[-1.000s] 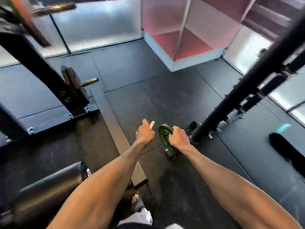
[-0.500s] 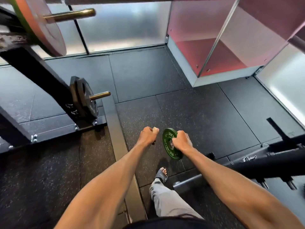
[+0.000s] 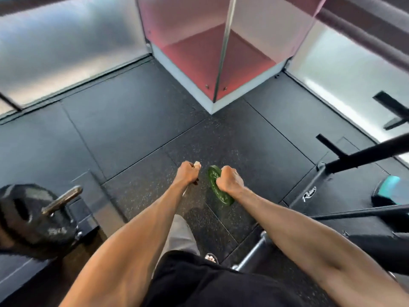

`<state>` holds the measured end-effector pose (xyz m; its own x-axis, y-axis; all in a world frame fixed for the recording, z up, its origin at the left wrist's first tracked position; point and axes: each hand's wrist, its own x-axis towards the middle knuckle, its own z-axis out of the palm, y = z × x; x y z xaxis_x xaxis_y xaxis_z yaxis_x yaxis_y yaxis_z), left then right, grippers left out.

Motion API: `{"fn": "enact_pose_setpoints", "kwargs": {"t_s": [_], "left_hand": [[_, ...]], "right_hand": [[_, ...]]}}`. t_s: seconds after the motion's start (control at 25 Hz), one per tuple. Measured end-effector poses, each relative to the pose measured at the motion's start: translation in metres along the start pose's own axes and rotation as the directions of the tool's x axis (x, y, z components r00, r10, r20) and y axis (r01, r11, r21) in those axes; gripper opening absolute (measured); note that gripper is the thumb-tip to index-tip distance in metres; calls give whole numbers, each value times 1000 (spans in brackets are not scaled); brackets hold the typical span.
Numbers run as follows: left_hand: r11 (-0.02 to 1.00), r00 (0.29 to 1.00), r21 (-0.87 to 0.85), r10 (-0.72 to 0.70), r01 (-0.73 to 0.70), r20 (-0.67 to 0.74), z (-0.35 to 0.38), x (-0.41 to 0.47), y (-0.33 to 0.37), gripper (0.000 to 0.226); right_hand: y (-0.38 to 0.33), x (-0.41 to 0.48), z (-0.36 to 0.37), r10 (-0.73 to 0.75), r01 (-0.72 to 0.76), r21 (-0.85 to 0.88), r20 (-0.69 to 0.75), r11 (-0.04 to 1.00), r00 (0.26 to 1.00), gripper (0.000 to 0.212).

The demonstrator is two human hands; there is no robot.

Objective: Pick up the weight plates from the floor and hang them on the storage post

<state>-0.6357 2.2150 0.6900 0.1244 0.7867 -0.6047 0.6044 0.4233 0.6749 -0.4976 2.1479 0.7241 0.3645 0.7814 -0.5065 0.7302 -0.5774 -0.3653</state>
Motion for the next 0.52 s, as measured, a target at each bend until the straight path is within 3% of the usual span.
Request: {"fn": "enact_pose_setpoints", "kwargs": {"t_s": [0.12,0.28,0.52], "left_hand": [[996,998,86,19,-25,66,-8,81,57,49],[956,971,241,115,-165,209,-13,161,152,56],[891,874,263,239,-371,423,29,253,296,53]], "right_hand": [[-19,72,-27,109,-109,37,-14,993,994,27],[-37,142,-78,310,-294,183,-66,938,948,28],[-31,227,-174,552,-415,481,-186,772,813,23]]}}
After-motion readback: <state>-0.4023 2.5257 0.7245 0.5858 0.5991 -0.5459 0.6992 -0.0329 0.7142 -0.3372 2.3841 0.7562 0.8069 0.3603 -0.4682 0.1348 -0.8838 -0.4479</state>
